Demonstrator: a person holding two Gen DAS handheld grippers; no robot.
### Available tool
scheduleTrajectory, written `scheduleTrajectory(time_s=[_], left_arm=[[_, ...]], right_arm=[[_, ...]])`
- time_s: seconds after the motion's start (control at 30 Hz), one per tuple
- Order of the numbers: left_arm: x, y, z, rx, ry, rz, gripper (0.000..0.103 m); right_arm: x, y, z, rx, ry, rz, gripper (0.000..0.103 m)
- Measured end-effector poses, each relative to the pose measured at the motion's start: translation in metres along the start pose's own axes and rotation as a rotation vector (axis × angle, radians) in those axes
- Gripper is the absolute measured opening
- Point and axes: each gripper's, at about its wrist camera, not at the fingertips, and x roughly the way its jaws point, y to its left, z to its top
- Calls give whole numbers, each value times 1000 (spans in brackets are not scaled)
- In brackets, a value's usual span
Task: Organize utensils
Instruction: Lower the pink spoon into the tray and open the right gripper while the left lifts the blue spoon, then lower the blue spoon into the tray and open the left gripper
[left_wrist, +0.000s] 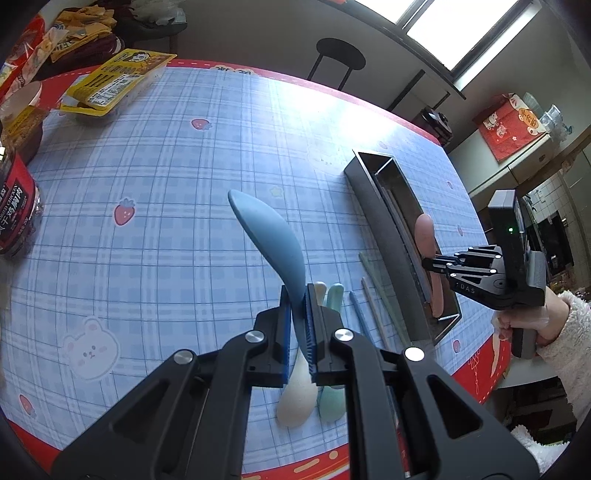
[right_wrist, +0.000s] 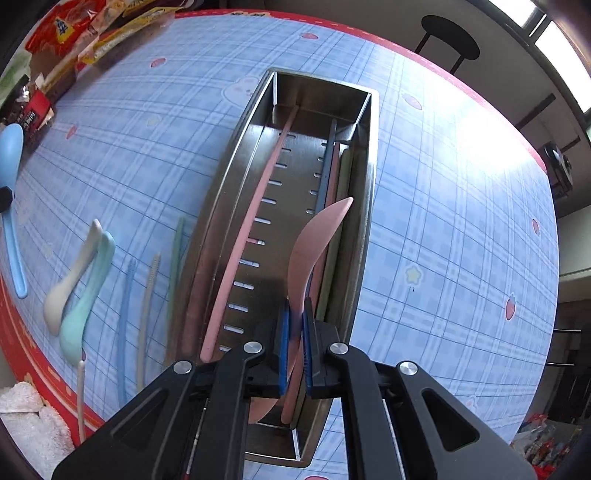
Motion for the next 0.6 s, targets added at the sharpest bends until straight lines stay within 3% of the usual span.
scheduleTrajectory(time_s=[0.23,0.3,0.37,0.47,0.6], left_arm=[[7,-7,2,5,18,-3,11],[7,-8,2,5,23,-5,11],[7,-11,4,10,24,-8,11],[8,-16,7,20,30,-14,11],[10,-30,14,58,40,-20,11]], right_arm=[[14,12,7,2,41,-40,11],[12,6,8,47,21,7,30],[3,0,10,110,-26,86,42],[-12,-11,11,168,-81,141,49],[-36,-35,3,253,-159,154,65]])
